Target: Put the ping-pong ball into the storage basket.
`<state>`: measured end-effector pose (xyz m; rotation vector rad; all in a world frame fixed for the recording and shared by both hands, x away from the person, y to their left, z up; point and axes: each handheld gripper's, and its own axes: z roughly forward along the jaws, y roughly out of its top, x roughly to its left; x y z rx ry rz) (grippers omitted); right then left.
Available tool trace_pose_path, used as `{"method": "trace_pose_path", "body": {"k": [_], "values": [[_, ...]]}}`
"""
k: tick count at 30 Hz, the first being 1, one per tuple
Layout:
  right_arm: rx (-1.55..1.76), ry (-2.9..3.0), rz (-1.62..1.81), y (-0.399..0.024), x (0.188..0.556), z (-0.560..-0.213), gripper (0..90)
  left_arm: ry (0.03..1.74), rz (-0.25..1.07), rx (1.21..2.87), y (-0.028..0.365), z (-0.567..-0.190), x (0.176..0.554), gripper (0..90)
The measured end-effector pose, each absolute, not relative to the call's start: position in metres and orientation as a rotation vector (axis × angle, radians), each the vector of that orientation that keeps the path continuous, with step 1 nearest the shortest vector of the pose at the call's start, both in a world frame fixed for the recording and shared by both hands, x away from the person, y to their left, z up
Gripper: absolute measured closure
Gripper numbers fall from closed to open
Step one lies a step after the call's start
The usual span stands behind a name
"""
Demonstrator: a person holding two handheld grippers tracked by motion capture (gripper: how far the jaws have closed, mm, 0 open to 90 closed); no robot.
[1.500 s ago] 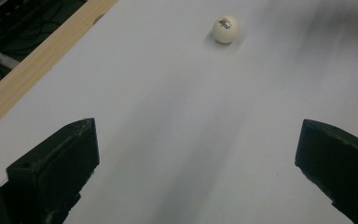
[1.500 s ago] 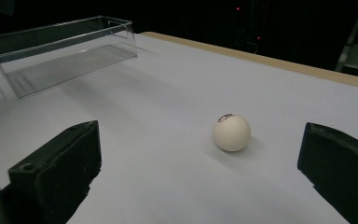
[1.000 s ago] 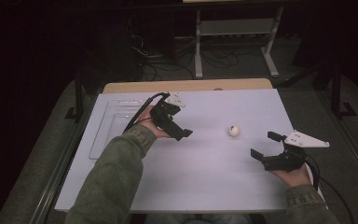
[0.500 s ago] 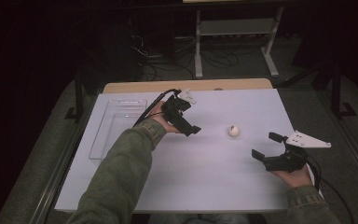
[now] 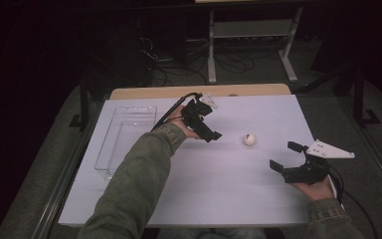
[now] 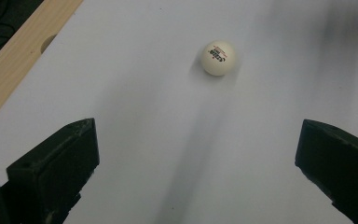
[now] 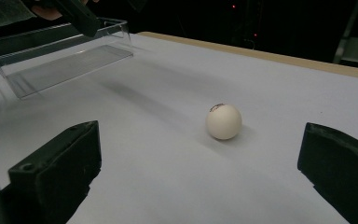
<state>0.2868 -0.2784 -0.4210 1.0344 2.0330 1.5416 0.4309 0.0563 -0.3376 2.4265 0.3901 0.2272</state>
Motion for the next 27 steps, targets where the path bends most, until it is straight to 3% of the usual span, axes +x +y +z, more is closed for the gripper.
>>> {"method": "trace_pose_path", "body": {"k": [27], "values": [[1.015,2.046,1.55,-0.275,0.291,-0.42,0.0,0.314,0.215,2.48,0.01,-0.347,0.451,0.0]]}}
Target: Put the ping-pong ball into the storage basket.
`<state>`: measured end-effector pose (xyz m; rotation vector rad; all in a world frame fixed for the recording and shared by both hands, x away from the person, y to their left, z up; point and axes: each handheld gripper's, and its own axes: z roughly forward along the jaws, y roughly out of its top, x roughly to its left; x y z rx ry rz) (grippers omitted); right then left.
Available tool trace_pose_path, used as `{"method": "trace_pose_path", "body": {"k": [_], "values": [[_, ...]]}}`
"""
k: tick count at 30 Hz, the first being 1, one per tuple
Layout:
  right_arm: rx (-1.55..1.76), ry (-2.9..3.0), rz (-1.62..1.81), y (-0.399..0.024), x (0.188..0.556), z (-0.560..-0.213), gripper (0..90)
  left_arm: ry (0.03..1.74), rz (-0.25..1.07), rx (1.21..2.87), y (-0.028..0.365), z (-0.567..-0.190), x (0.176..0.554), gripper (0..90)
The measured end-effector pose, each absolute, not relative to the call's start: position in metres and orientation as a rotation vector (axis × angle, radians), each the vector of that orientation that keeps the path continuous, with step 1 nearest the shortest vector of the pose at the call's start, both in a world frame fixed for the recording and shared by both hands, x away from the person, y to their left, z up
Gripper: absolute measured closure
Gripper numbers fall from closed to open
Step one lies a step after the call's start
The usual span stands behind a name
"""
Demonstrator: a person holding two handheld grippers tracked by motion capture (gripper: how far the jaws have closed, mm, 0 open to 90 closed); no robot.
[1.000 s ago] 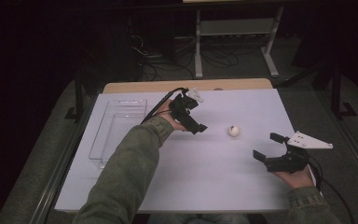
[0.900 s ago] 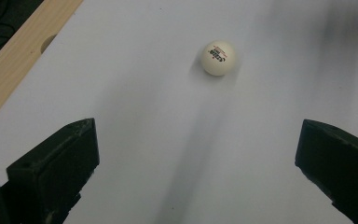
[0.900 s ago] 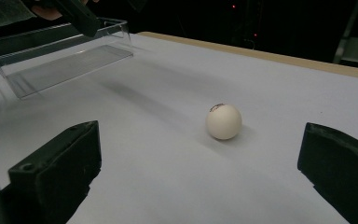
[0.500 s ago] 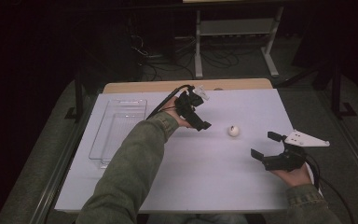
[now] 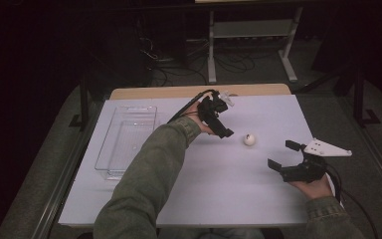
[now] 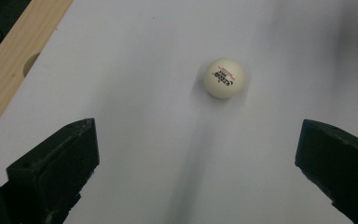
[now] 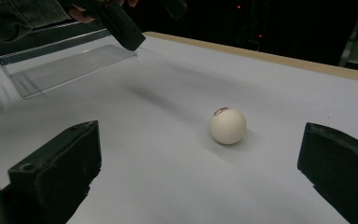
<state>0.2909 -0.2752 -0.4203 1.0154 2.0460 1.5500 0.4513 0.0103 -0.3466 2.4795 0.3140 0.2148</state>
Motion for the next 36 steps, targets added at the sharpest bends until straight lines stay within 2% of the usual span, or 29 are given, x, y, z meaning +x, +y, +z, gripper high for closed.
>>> {"method": "trace_pose_path", "body": {"k": [14,29,36], "values": [[0.998,2.077,1.533,-0.272,0.289,-0.421,0.0,0.288,0.195,2.483,-0.013,-0.353,0.458,0.0],[0.962,2.111,1.53,-0.268,0.283,-0.422,0.0,0.255,0.207,2.518,-0.024,-0.363,0.454,0.0],[0.944,2.096,1.513,-0.265,0.288,-0.422,0.0,0.234,0.174,2.508,-0.027,-0.368,0.457,0.0]]}}
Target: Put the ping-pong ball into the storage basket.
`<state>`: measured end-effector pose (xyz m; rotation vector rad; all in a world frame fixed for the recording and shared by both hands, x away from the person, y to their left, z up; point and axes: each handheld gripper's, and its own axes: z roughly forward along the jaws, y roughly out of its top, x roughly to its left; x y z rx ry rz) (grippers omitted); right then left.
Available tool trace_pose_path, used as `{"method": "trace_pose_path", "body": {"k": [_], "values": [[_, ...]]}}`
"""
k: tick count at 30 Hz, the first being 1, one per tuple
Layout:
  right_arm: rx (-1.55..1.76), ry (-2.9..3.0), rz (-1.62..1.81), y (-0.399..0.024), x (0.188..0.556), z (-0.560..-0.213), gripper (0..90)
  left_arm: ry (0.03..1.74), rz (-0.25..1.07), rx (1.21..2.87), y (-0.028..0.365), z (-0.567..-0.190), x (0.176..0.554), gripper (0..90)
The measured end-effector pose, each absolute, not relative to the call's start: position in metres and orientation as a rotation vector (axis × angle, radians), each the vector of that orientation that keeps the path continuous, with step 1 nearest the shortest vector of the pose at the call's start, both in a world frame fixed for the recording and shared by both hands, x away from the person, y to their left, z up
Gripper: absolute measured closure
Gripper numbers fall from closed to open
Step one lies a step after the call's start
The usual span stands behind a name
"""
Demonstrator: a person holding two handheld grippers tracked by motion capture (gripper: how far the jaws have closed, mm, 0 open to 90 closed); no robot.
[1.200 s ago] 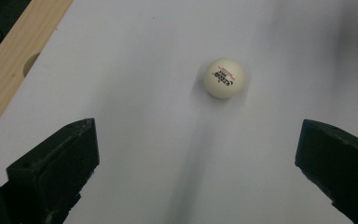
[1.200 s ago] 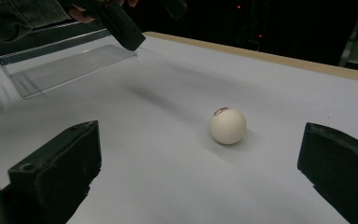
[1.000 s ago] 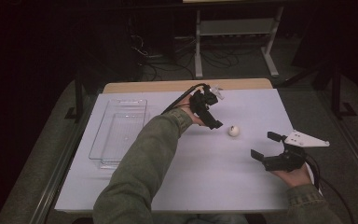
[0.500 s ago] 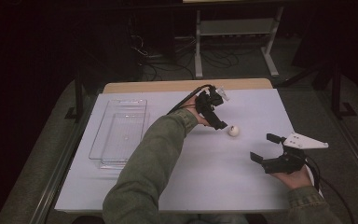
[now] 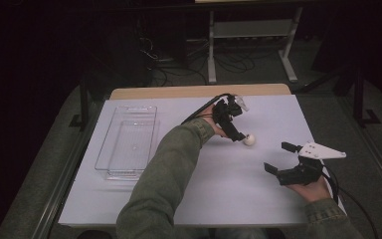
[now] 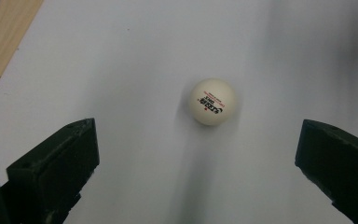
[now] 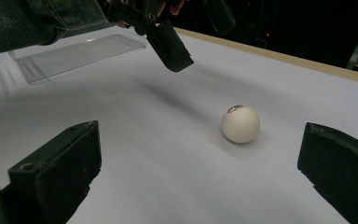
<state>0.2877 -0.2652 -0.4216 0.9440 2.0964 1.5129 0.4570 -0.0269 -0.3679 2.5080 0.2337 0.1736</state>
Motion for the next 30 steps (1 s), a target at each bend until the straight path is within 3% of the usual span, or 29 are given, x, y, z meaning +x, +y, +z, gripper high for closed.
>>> {"method": "trace_pose_path", "body": {"k": [25,30], "values": [[0.928,2.073,1.506,-0.265,0.286,-0.419,0.0,0.16,0.087,2.591,-0.058,-0.394,0.466,0.0],[0.93,2.072,1.508,-0.266,0.286,-0.419,0.0,0.163,0.047,2.616,-0.061,-0.401,0.468,5.3]]}}
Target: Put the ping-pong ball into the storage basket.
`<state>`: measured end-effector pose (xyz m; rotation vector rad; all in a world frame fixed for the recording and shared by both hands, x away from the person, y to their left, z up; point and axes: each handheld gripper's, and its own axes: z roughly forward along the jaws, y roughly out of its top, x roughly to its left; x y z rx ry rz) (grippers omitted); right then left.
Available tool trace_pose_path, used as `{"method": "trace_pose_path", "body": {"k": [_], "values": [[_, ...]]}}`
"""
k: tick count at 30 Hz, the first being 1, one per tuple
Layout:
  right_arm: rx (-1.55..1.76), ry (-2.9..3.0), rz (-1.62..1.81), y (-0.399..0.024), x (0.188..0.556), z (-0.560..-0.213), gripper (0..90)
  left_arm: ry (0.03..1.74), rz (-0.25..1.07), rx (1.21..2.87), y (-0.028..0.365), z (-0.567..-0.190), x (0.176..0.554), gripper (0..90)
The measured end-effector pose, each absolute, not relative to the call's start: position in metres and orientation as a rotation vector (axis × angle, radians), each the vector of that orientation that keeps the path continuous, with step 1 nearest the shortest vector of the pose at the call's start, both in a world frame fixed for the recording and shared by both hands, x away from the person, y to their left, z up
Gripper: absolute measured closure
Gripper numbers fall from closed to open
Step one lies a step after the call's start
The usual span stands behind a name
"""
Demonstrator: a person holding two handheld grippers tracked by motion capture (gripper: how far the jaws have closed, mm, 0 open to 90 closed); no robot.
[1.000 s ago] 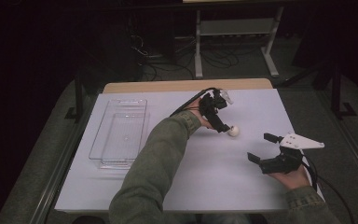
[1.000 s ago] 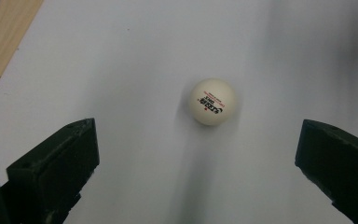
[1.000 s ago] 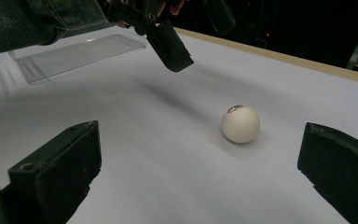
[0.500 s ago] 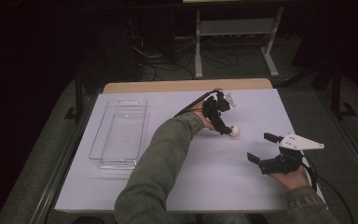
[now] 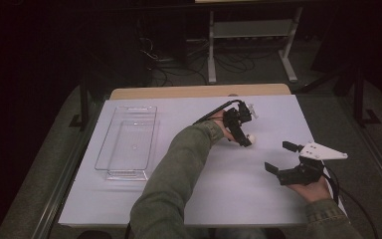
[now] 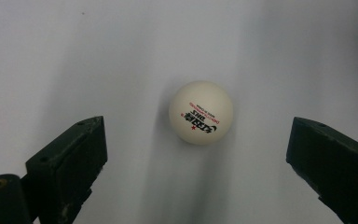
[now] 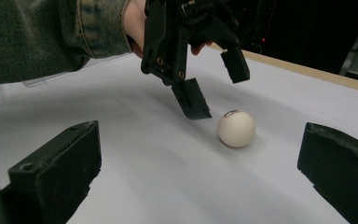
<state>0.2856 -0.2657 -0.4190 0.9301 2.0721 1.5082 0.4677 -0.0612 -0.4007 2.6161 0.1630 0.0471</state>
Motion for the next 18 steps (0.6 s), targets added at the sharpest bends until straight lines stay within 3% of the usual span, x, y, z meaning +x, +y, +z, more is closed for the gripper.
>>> {"method": "trace_pose_path", "body": {"k": [18], "values": [[0.936,2.084,1.505,-0.2652,0.287,-0.4201,0.0,0.162,0.049,2.634,-0.0693,-0.4115,0.4688,7.2]]}}
